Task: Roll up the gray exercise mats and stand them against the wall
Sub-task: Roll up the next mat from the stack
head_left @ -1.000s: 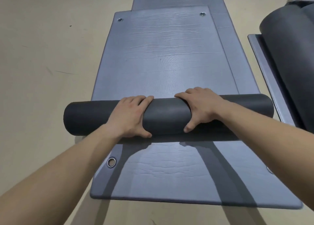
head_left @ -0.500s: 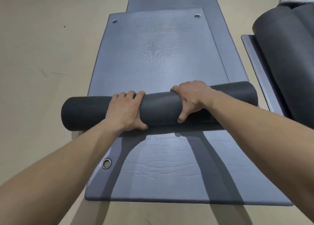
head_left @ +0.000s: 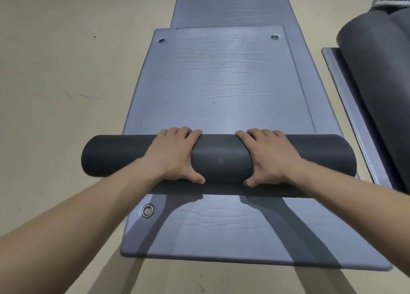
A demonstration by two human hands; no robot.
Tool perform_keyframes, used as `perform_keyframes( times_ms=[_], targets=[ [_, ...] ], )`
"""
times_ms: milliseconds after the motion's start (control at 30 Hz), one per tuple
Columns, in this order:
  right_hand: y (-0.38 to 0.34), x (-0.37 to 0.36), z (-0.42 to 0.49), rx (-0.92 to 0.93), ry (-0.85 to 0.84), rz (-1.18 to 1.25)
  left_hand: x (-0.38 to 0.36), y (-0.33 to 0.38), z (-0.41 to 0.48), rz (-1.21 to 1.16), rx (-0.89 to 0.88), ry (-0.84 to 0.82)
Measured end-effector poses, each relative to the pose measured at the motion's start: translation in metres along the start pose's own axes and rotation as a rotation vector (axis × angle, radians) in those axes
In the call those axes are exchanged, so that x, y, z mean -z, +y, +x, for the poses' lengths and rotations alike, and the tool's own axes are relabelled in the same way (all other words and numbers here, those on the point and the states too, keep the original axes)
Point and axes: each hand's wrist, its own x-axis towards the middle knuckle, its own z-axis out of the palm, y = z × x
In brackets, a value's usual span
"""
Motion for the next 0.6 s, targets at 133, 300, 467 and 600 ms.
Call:
perform_keyframes(
  times_ms=[133,300,467,600],
  targets=[
    [0.019,0.034,0.034,-0.006,-0.22,0.206,-0.018,0.011,-0.003,0.117,0.004,0.233],
    [-0.004,-0.012,0.013,-0.086,0.247,-0.1,0.013,-0.01,0.033,-0.047,-0.029,0.058],
    [0.005,-0.007,0.027,-0.041,0.266,-0.16,0.0,-0.011,0.028,0.052,0.093,0.126],
    [0.012,0.035,0.043,0.007,0.073,-0.111,0.026,-0.016,0.04,-0.021,0.134,0.029]
  ],
)
